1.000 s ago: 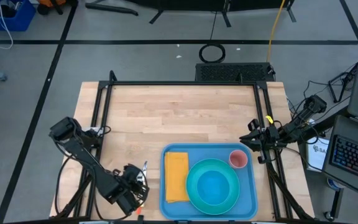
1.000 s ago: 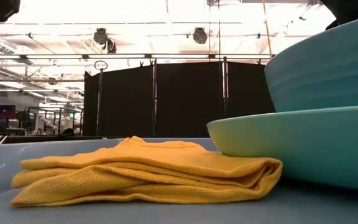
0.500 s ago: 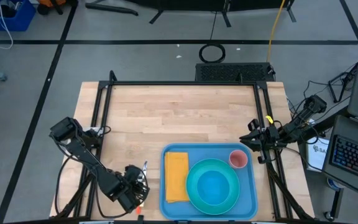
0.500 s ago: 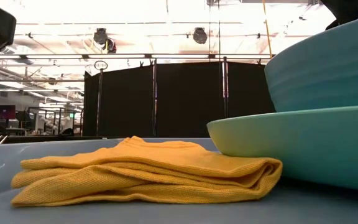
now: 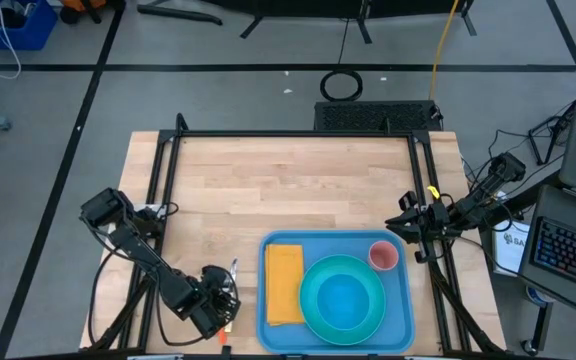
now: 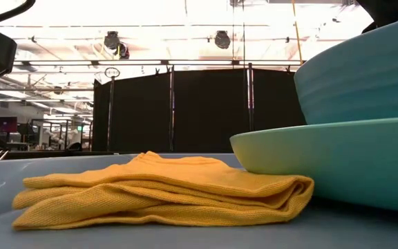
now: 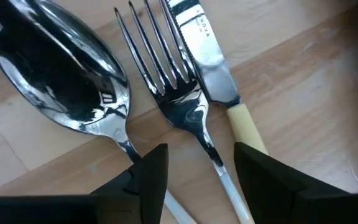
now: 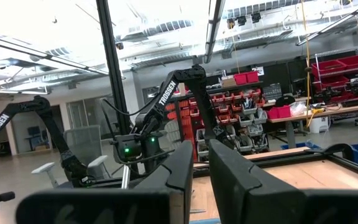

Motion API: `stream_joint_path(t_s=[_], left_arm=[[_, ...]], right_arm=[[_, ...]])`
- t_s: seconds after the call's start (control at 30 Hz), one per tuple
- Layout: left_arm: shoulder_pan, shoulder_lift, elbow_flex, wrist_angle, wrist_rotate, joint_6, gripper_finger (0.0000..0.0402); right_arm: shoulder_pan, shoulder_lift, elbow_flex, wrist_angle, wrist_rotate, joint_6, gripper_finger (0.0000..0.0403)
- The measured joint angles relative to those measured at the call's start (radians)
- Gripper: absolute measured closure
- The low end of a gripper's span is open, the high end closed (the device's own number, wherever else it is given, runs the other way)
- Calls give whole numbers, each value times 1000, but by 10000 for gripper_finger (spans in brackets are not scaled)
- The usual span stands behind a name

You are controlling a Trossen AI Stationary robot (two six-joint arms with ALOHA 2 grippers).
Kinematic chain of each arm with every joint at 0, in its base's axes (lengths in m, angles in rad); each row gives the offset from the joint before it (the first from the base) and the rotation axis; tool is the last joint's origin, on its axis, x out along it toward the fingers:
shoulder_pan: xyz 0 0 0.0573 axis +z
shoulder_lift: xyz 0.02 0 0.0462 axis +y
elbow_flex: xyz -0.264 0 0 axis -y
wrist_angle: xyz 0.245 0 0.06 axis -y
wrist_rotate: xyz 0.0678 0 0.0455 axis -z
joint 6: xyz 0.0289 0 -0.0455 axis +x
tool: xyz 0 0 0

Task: Set up tray
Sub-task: Put the orange fork on top of the yellow table napkin

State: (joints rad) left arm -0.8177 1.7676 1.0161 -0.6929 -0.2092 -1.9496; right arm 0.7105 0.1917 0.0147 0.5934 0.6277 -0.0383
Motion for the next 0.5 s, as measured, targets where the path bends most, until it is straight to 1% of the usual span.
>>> stream_joint_path(t_s=[0.5], left_arm=[[0,0,0,3,0,11,213]], right_arm=[[0,0,0,0,0,0,360]])
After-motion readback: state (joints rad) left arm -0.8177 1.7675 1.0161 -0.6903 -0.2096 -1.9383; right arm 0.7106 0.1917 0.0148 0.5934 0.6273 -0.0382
